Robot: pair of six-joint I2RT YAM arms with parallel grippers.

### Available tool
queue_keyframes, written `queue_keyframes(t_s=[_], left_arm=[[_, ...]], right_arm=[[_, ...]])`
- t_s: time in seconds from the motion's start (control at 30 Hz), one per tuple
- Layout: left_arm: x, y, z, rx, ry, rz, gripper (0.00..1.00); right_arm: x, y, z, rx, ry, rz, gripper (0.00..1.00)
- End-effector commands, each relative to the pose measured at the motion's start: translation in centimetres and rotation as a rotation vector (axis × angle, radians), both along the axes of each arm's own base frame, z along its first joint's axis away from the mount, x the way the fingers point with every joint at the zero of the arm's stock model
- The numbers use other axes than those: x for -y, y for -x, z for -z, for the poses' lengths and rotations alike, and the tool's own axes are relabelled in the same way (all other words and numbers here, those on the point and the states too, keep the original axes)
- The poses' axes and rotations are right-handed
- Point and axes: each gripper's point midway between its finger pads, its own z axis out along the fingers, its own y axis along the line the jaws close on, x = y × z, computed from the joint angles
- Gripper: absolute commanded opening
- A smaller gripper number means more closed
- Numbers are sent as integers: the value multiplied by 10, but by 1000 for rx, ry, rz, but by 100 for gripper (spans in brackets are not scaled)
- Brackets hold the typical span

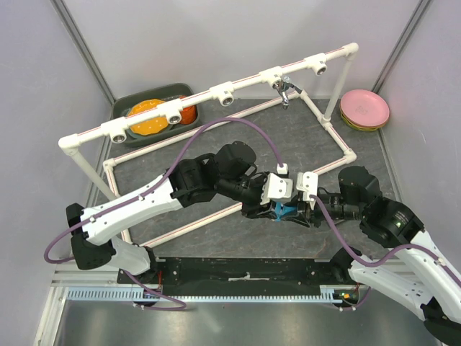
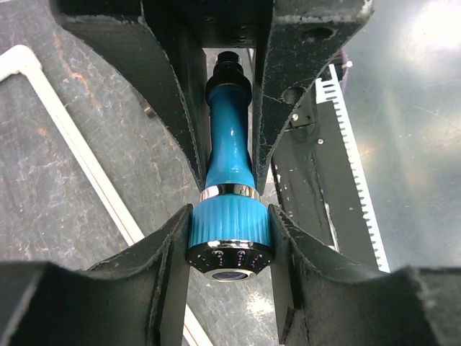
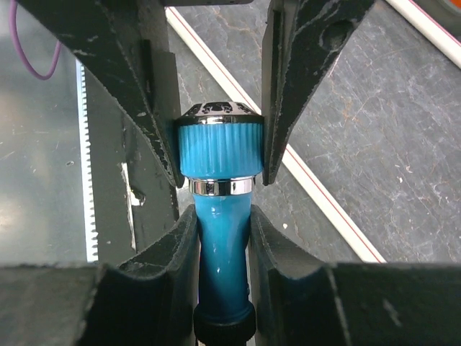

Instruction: Install the water faucets

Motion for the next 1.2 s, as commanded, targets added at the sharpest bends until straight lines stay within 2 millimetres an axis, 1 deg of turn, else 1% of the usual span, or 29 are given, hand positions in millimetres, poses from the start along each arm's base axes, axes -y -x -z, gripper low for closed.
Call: queue_keyframes(t_s=[0.0, 0.03, 0.07, 0.13, 0.17, 0.23, 0.27, 0.3, 0.33, 0.37, 0.4, 0.43, 0.47, 0.53, 0.57, 0.6, 0.63, 0.67, 0.7, 0.73, 0.77, 0.83, 0.9, 0.97, 1.0, 1.03, 1.07, 1.1, 1.17], left_arm=[[-7, -24, -32, 87, 99, -160, 55], [-11, -28, -35, 98, 110, -190, 60], [-21, -34, -46, 132, 141, -241, 67], [-29, -41, -53, 164, 182, -304, 73], [-37, -53, -58, 200, 198, -381, 76], [-57, -62, -76, 234, 270, -477, 78], [-68, -73, -75, 260, 270, -557, 78], [-84, -74, -90, 276, 322, -603, 78], [-92, -78, -100, 287, 361, -647, 79], [-105, -86, -100, 308, 369, -717, 80], [-120, -86, -114, 319, 420, -756, 80], [-129, -87, -123, 317, 459, -799, 81], [-142, -94, -126, 324, 471, -873, 83], [-161, -99, -136, 314, 508, -961, 83], [-177, -108, -139, 325, 505, -1047, 84], [-186, -111, -141, 326, 510, -1094, 85], [-194, -115, -143, 323, 513, -1138, 85], [-209, -123, -143, 332, 498, -1206, 85], [-215, -127, -143, 325, 496, -1233, 85], [-219, -130, -142, 304, 500, -1253, 85], [-224, -135, -145, 295, 503, -1258, 85], [-226, -141, -138, 264, 468, -1264, 85], [-241, -156, -139, 256, 444, -1335, 85], [-250, -163, -145, 260, 454, -1381, 85], [-251, -164, -147, 244, 466, -1392, 85], [-258, -168, -152, 242, 485, -1420, 85], [-261, -170, -155, 237, 496, -1434, 85], [-265, -173, -157, 230, 512, -1451, 86], [-277, -179, -167, 244, 533, -1491, 86]], right_arm=[[-7, -7, -12, 31, -61, 23, 0], [-6, -10, -16, 41, -76, 46, 0], [-6, -13, -16, 44, -80, 58, 0], [-6, -18, -21, 63, -99, 87, 0], [-5, -23, -22, 67, -103, 122, 0], [-4, -30, -30, 90, -132, 159, 0], [-2, -38, -33, 106, -138, 205, 0], [-1, -41, -36, 103, -156, 232, 0], [0, -46, -44, 128, -188, 259, 0], [2, -53, -43, 135, -193, 300, 0], [4, -56, -47, 144, -220, 327, 0], [3, -61, -59, 177, -272, 348, 0], [3, -65, -54, 180, -283, 367, 0], [4, -75, -69, 224, -371, 414, 0], [2, -78, -64, 223, -381, 425, 0], [1, -82, -65, 230, -397, 432, 0], [-3, -84, -75, 248, -449, 430, 0], [-6, -87, -71, 242, -459, 431, 0], [-11, -92, -82, 267, -507, 428, 0], [-15, -94, -78, 258, -517, 423, 0], [-17, -96, -80, 264, -532, 423, 0], [-25, -101, -85, 288, -568, 422, 0], [-34, -104, -93, 314, -605, 416, 0], [-38, -111, -93, 346, -610, 449, 0], [-45, -106, -102, 365, -647, 432, 0], [-44, -112, -103, 394, -644, 475, 0], [-50, -115, -99, 402, -634, 481, 0], [-57, -108, -109, 423, -679, 471, 0], [-63, -115, -101, 470, -653, 522, 0]])
